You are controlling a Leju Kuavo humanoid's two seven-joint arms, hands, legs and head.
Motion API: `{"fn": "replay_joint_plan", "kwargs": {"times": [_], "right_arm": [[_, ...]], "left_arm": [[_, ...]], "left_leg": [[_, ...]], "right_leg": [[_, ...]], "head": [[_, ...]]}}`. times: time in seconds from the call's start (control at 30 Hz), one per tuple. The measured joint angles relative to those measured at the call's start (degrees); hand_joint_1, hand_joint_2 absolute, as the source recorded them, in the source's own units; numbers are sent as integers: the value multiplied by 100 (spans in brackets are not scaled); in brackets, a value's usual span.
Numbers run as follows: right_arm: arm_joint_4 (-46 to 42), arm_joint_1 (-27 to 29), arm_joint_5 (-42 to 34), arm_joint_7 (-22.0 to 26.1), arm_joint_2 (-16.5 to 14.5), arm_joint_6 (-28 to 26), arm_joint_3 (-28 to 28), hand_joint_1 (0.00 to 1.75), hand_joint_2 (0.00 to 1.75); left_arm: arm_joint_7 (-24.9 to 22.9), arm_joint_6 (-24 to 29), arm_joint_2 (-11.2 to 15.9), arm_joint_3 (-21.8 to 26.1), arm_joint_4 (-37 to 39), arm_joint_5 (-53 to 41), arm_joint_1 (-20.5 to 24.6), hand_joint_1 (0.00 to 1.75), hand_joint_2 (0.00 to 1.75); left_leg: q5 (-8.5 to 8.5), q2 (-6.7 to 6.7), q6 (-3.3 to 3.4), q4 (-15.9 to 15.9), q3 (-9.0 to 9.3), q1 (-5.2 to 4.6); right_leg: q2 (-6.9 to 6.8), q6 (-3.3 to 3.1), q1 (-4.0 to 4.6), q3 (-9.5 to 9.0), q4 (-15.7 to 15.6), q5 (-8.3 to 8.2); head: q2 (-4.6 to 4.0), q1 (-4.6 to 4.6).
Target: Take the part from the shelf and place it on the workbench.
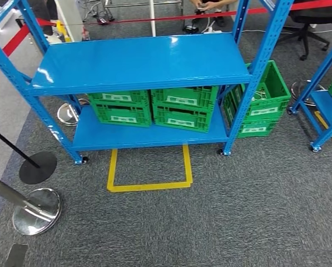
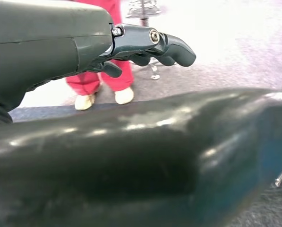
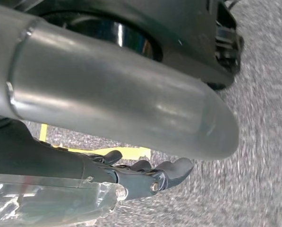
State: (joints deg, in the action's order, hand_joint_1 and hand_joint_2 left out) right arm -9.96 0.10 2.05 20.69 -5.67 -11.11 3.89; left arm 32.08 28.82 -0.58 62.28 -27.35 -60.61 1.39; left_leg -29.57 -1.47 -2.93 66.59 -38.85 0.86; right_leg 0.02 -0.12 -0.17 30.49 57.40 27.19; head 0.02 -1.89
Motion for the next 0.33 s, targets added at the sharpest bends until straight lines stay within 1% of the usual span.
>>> {"fn": "replay_joint_plan", "kwargs": {"times": [0.03, 0.07, 0.1, 0.13, 0.17, 0.2, 0.23, 0.27, 0.3, 0.33], "right_arm": [[1, 10, -3, -1, 1, 0, 0, 0, 0], [1, 13, -12, -2, 0, 5, 1, 0, 0], [1, 11, -31, -3, 0, 20, 4, 0, 0], [1, 4, -52, -3, -1, 43, 10, 0, 0], [1, -4, -74, -6, -2, 66, 19, 0, 0], [1, -10, -89, -9, -2, 84, 28, 0, 0], [1, -16, -97, -14, -2, 92, 36, 0, 0], [1, -20, -101, -21, -1, 93, 40, 0, 0], [1, -22, -102, -26, 1, 92, 43, 0, 0], [1, -24, -103, -29, 1, 92, 44, 0, 0]], "left_arm": [[-7, -9, -9, 0, -2, -15, 8, 0, 0], [-19, -17, -19, 1, -3, -28, -2, 0, 0], [-35, -22, -26, 4, -5, -41, -19, 0, 0], [-56, -31, -28, 10, -11, -53, -36, 0, 0], [-74, -42, -29, 19, -20, -60, -48, 0, 0], [-86, -50, -30, 28, -30, -72, -48, 0, 0], [-97, -59, -33, 40, -39, -82, -43, 0, 0], [-103, -61, -43, 55, -45, -90, -39, 0, 0], [-109, -62, -54, 74, -49, -95, -37, 0, 0], [-112, -62, -60, 84, -51, -95, -38, 0, 0]], "left_leg": [[-149, 48, -13, 364, -171, 4], [-195, 68, -21, 573, -257, 9], [-124, 77, -26, 550, -224, 13], [34, 85, -26, 305, -73, 17], [225, 111, -22, -84, 160, 19], [364, 146, -14, -505, 400, 15], [447, 172, 10, -813, 573, 12], [475, 194, 26, -997, 673, 12], [466, 196, 40, -1064, 703, 10], [471, 189, 53, -1060, 699, 14]], "right_leg": [[-81, -7, 5, 5, 1, 4], [-147, -9, 7, 10, 2, 8], [-194, -6, 7, 10, 3, 11], [-230, 2, 5, 5, 3, 14], [-265, 17, 5, -4, 5, 19], [-290, 43, 20, -7, 17, 32], [-308, 72, 36, -2, 26, 42], [-318, 75, 58, 14, 37, 60], [-321, 40, 77, 32, 46, 78], [-321, 20, 80, 42, 43, 85]], "head": [[0, 1], [0, 1], [0, 0], [0, 0], [0, -1], [0, -6], [0, -3], [0, -1], [1, 6], [1, 14]]}}
